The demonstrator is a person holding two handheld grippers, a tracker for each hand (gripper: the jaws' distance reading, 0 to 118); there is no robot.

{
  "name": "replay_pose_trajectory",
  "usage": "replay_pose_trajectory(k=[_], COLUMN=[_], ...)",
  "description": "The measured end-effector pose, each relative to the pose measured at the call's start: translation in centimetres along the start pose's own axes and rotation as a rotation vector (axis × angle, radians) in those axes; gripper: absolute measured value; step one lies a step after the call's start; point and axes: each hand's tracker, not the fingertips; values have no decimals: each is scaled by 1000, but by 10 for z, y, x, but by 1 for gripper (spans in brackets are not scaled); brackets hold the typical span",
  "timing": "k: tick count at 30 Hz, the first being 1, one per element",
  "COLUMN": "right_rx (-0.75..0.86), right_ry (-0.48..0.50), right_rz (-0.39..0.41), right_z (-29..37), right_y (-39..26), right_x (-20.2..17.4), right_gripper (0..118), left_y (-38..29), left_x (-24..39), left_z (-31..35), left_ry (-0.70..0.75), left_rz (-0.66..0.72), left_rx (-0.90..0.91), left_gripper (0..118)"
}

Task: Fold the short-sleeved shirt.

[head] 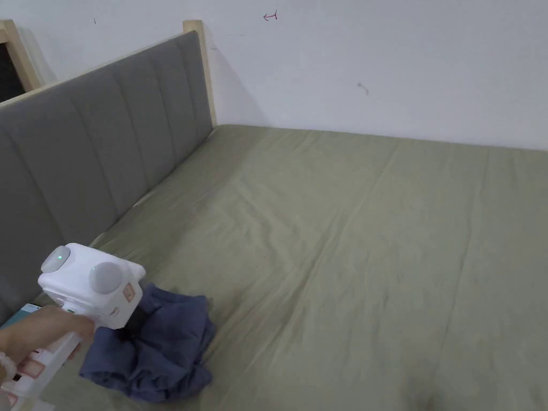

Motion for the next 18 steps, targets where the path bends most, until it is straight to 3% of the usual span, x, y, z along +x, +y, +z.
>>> replay_pose_trajectory(k=[4, 8, 9, 11, 12, 14, 15, 18], right_rx=[-28, -38, -32, -14, -2, 25, 41, 83], right_ry=[-6, -33, -43, -54, -60, -51, -55, -84], right_rz=[-33, -62, -59, -49, -49, -87, -99, -77], right_z=[0, -2, 0, 6, 10, 17, 18, 29], right_y=[-3, -7, -6, -5, -3, 3, 3, 11], right_x=[11, 21, 22, 24, 25, 30, 35, 38], right_gripper=[0, 0, 0, 0, 0, 0, 0, 0], left_y=[-17, -28, -29, -32, -24, -28, -32, -49], left_x=[-4, 1, 4, 15, 12, 32, 45, 89], left_z=[3, 23, 32, 56, 51, 78, 93, 143], left_ry=[50, -28, -29, -24, -25, -26, -32, -91], left_rz=[160, 288, 307, 309, 297, 284, 283, 237], left_rx=[54, 142, 162, 254, 301, 391, 434, 562], left_gripper=[106, 110, 107, 83, 66, 12, 2, 0])
